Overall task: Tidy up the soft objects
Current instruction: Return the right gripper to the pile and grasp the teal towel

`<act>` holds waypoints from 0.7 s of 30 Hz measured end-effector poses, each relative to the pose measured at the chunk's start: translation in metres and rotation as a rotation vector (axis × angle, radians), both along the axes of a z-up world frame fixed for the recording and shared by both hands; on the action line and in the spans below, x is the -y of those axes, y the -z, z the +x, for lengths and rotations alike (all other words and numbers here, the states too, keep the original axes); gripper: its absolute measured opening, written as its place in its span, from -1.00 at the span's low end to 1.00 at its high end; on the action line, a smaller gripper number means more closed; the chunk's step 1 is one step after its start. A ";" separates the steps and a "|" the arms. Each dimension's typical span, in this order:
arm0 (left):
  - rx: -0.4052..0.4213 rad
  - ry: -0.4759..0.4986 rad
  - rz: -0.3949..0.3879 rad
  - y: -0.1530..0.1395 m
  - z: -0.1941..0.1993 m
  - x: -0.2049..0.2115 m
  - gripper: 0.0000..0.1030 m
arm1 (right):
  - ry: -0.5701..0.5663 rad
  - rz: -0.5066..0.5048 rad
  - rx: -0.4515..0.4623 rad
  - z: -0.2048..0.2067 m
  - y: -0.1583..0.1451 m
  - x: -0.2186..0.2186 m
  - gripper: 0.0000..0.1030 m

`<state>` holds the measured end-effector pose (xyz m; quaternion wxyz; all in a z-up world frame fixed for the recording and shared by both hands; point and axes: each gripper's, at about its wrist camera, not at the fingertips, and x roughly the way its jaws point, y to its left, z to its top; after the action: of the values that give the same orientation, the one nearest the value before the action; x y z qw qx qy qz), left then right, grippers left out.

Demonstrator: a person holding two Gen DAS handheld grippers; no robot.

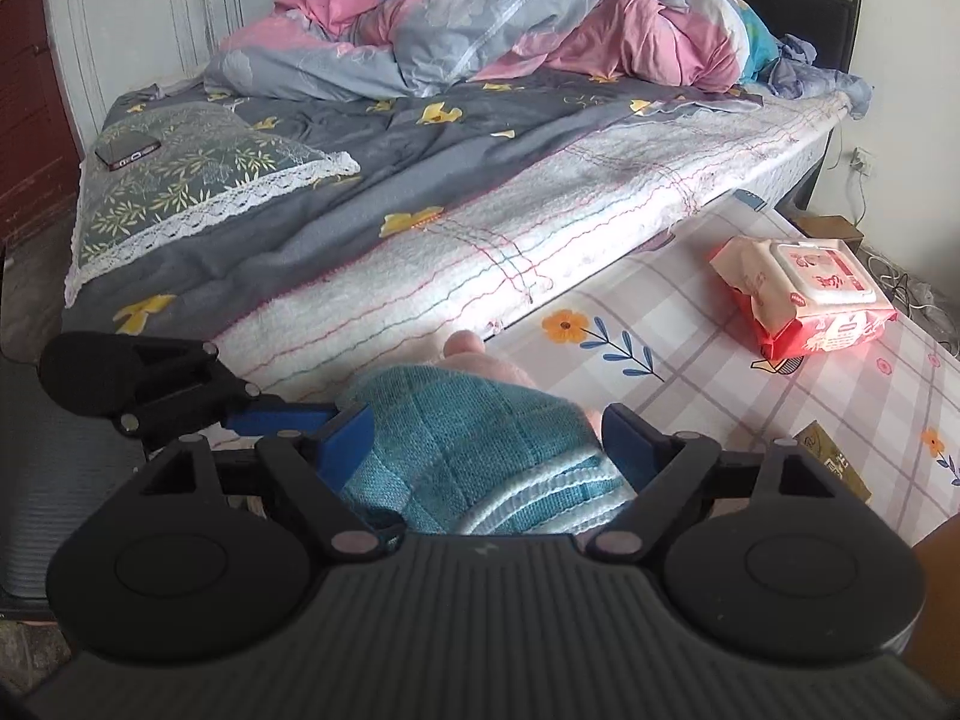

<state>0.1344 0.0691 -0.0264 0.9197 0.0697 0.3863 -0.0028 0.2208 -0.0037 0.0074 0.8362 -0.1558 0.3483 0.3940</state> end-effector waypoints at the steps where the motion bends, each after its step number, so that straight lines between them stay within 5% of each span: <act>1: -0.002 0.004 -0.005 0.001 0.000 0.000 -0.14 | 0.000 -0.005 -0.004 0.000 0.003 0.000 0.56; 3: -0.007 0.014 -0.013 0.001 -0.001 0.000 -0.45 | 0.006 -0.013 -0.005 -0.001 0.007 0.000 0.39; 6: 0.001 0.011 0.004 0.000 -0.004 0.003 -0.66 | 0.013 -0.007 -0.027 -0.001 0.009 0.002 0.01; 11: 0.030 -0.012 -0.014 -0.010 -0.012 0.000 -0.77 | 0.013 0.019 -0.051 -0.007 0.007 0.005 -0.57; 21: 0.181 -0.020 -0.024 -0.071 -0.047 0.008 -0.78 | 0.044 0.236 -0.073 -0.025 -0.035 0.038 -0.72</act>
<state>0.0878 0.0615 0.0449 0.9517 0.0548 0.3021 0.0083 0.1961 -0.0412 0.0425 0.8438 -0.0343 0.3333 0.4193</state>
